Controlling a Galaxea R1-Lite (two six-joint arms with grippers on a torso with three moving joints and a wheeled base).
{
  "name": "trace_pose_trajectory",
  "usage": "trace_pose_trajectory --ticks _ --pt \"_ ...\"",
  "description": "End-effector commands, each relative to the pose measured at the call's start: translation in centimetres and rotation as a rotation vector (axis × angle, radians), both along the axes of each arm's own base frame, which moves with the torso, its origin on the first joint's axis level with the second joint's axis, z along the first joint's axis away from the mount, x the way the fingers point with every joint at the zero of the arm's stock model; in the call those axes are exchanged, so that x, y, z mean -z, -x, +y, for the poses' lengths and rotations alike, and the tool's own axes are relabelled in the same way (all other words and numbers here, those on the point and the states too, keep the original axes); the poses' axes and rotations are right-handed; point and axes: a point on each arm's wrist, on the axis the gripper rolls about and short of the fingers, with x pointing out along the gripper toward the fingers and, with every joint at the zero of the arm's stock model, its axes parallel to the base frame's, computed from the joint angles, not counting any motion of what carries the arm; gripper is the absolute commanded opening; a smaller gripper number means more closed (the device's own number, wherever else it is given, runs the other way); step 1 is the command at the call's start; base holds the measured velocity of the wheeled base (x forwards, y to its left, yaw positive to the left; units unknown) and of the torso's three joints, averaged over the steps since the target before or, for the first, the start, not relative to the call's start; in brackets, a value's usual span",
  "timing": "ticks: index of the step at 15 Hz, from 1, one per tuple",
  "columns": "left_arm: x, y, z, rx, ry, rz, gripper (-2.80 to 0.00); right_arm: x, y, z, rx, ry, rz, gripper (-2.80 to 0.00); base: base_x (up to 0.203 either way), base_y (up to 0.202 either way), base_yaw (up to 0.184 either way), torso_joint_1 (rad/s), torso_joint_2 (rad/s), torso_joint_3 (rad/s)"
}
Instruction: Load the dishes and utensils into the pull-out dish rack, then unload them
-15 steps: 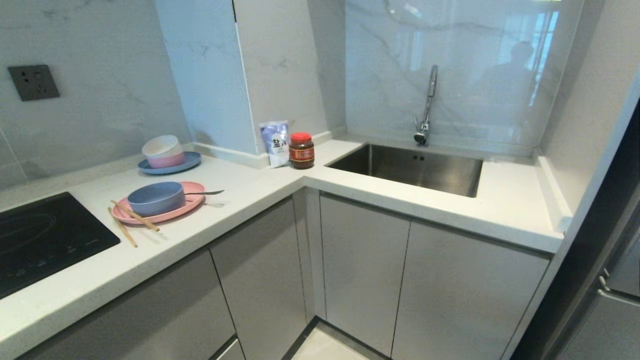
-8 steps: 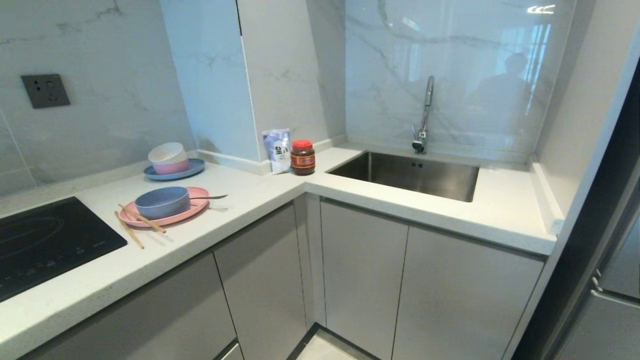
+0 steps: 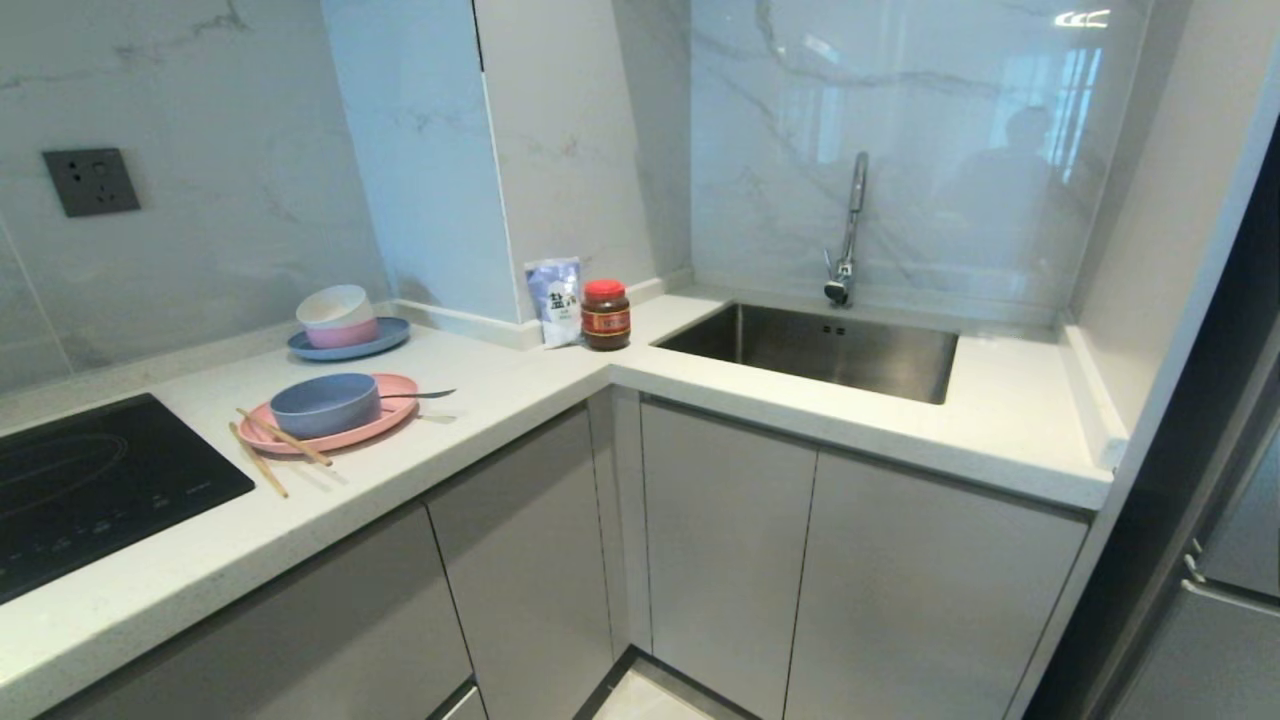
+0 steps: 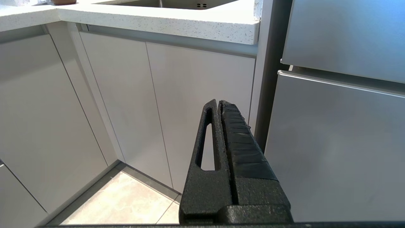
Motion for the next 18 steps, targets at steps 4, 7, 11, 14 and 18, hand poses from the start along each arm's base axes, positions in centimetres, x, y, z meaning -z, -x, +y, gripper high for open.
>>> trace_pose_trajectory --ticks 4,7,11,14,18 --pt "0.71 -0.21 0.00 0.000 0.001 0.027 -2.80 0.06 0.02 0.00 -0.001 0.000 -0.002 -2.80 0.000 0.000 0.000 0.000 0.00 0.000" --pt "0.72 -0.21 0.00 0.000 0.001 0.027 -2.80 0.05 0.02 0.00 0.000 0.000 -0.002 -2.80 0.000 0.000 0.000 0.000 0.00 0.000" --pt "0.72 -0.21 0.00 0.000 0.001 0.027 -2.80 0.06 0.02 0.00 0.000 -0.002 -0.002 -2.80 0.000 0.000 0.000 0.000 0.00 0.000" --pt "0.72 -0.21 0.00 0.000 0.001 0.027 -2.80 0.05 0.01 0.00 -0.001 -0.002 -0.001 -2.80 0.000 0.000 0.000 0.000 0.00 0.000" --pt "0.71 -0.22 0.00 0.000 0.001 0.027 -2.80 0.05 0.02 0.00 -0.001 0.000 -0.003 -2.80 0.000 0.000 0.000 0.000 0.00 0.000"
